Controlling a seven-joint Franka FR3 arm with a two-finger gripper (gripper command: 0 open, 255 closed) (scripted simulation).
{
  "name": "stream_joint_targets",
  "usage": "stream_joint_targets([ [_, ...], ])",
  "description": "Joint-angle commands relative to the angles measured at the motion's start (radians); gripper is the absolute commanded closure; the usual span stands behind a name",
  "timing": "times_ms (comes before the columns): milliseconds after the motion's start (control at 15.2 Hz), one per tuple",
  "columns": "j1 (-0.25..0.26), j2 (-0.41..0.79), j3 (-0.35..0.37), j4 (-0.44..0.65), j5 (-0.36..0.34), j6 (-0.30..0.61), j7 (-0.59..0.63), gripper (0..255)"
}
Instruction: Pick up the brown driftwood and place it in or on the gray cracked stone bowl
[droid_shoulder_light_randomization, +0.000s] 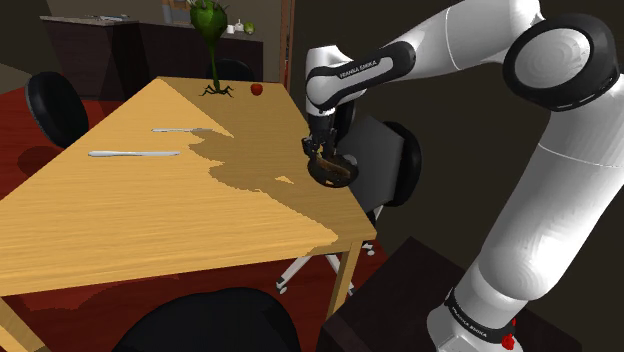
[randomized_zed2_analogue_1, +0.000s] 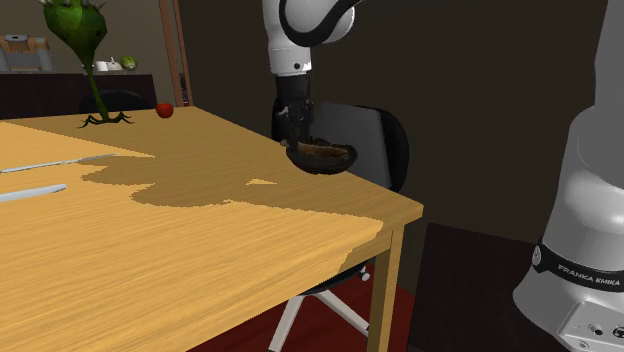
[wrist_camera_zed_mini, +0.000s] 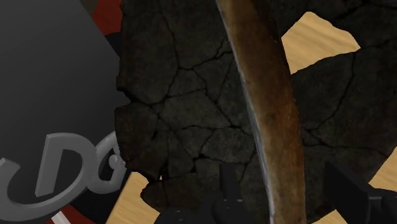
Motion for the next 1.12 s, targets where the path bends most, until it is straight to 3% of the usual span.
stream_joint_targets([
  [0,0.0,0.002,0.0,-0.001,0.0,-0.003,0.0,0],
  [264,0.0,0.002,0.0,-0.004,0.0,0.0,0.0,0],
  [528,0.006,-0.025,0.006,0.092,0.009,-0.122,-0.006,0],
  [1056,0.006,-0.025,0.006,0.092,0.009,-0.122,-0.006,0],
])
